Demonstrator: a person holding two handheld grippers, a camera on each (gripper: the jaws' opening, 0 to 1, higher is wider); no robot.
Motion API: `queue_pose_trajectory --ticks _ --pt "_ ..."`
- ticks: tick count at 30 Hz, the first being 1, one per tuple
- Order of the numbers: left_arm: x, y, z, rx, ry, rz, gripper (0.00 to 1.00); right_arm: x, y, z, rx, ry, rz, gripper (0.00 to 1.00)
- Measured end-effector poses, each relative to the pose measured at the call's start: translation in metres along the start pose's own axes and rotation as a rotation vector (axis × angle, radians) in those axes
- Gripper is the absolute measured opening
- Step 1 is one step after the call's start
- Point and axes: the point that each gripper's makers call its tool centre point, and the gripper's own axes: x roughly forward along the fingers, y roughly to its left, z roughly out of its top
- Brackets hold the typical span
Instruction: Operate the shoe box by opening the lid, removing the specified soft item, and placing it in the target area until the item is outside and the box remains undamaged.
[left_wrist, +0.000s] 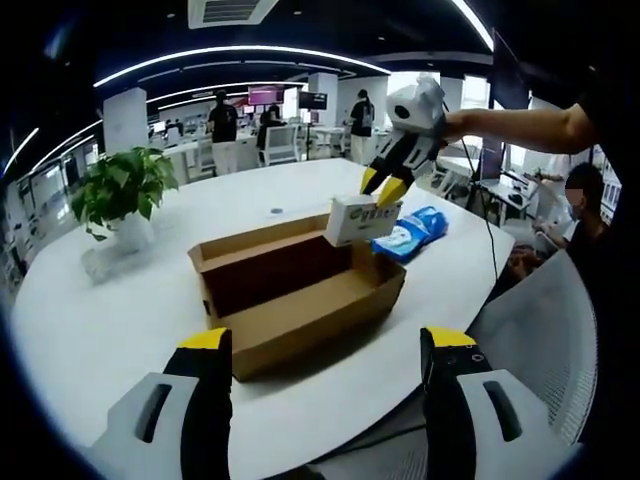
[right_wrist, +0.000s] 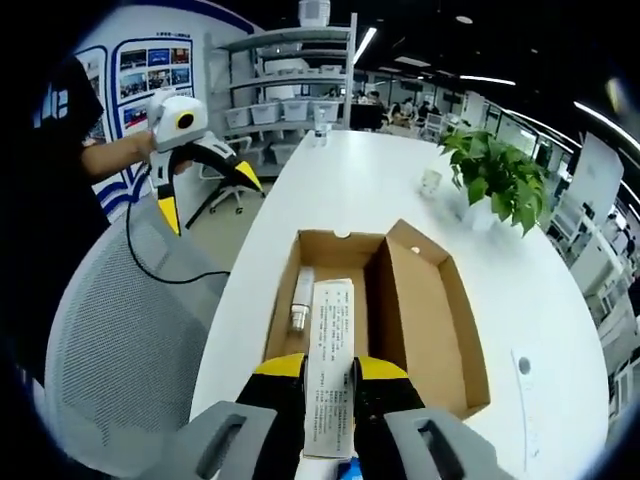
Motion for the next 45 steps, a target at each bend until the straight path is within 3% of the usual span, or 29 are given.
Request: queue_pose_trajectory --ticks 11,23,29,45 --pt "0.004 -0.003 0.000 0.007 0.011 -0.015 0.79 -0.044 -0.017 -0.021 -0.032 0.039 -0.048 0.13" --pt "0.005 0.002 0.002 0.002 0.018 -0.007 0.79 -0.089 -0.043 -0.063 -0.049 0.142 -0.116 0.13" --pt "0.006 0.003 0.003 -0.001 0.021 -0.003 0.79 -0.098 -0.051 -0.083 -0.037 0.175 -0.134 0.13" --pt "0.008 0.006 -0.003 -0.005 0.056 0.005 0.79 -0.109 -0.084 -0.167 -0.012 0.309 -0.165 0.13"
